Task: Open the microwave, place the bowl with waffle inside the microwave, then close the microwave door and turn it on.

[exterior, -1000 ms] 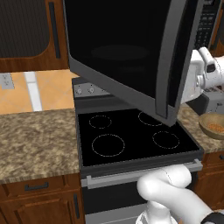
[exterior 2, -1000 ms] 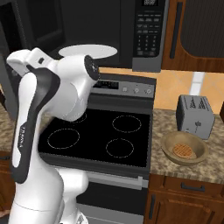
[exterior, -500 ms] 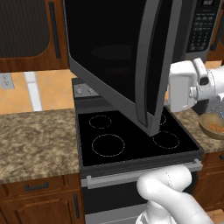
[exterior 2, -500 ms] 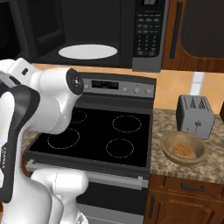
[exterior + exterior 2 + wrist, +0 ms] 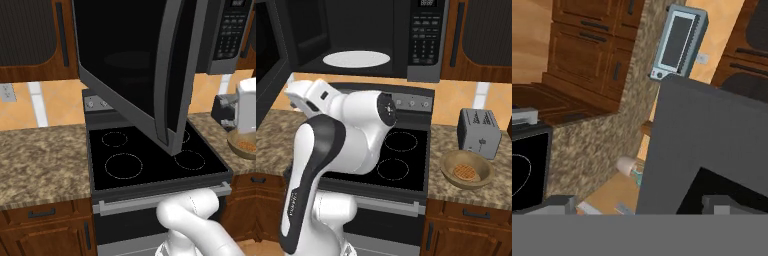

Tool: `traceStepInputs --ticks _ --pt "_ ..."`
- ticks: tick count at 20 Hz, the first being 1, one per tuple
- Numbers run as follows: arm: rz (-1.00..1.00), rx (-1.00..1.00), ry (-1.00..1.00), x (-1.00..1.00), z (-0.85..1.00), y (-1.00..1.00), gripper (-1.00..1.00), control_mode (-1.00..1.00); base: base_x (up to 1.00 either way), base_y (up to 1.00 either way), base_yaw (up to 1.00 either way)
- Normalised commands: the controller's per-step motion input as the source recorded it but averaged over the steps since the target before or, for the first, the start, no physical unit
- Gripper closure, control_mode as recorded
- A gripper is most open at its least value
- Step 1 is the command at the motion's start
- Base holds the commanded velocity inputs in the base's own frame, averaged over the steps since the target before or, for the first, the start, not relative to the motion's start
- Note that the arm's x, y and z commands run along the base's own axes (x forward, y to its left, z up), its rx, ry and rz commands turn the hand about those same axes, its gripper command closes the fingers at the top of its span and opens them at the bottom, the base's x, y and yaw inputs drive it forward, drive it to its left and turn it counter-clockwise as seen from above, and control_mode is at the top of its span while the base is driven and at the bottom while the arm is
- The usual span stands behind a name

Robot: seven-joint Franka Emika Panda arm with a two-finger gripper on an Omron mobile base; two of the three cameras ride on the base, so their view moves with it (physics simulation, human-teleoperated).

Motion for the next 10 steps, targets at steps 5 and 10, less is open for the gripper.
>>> traceStepInputs --ticks 5,10 --pt "-0.36 -0.25 0.18 0.00 -0.44 -0.98 -1.00 -1.00 0.00 0.00 0.00" --pt "-0.46 -0.41 0.07 -0.03 -0.83 -0.76 -1.00 -1.00 0.00 0.00 0.00"
